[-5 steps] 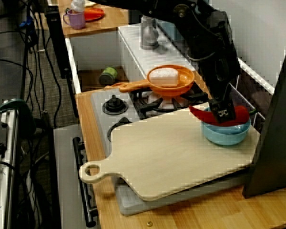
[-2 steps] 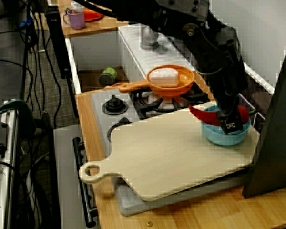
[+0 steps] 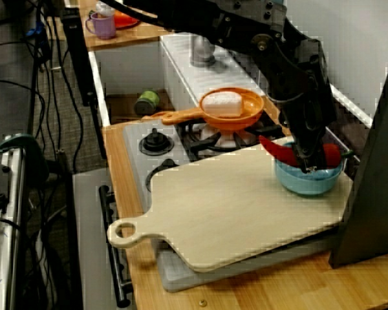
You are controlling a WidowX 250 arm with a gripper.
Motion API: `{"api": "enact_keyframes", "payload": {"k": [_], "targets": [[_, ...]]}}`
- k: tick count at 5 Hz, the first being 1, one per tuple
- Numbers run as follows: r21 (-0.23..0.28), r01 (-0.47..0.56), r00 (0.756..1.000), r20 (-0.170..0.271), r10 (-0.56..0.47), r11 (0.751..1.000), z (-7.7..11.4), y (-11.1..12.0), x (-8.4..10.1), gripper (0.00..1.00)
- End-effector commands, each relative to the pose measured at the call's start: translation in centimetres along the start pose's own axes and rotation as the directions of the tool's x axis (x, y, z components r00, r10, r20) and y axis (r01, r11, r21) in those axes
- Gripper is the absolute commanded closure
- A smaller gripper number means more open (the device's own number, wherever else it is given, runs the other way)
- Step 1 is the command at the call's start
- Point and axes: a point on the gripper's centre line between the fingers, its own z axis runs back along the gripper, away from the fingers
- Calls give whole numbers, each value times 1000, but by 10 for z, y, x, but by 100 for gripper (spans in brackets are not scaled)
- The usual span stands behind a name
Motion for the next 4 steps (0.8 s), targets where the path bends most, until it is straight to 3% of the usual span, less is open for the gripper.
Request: {"api": "enact_keyframes", "payload": {"k": [1,2,4], "targets": [[-3,-26,998,54,26,1000,31,16,4,100],[-11,-39,998,56,40,999,45,26,3,100],[-30,-41,998,45,43,999,73,37,-17,100]]}}
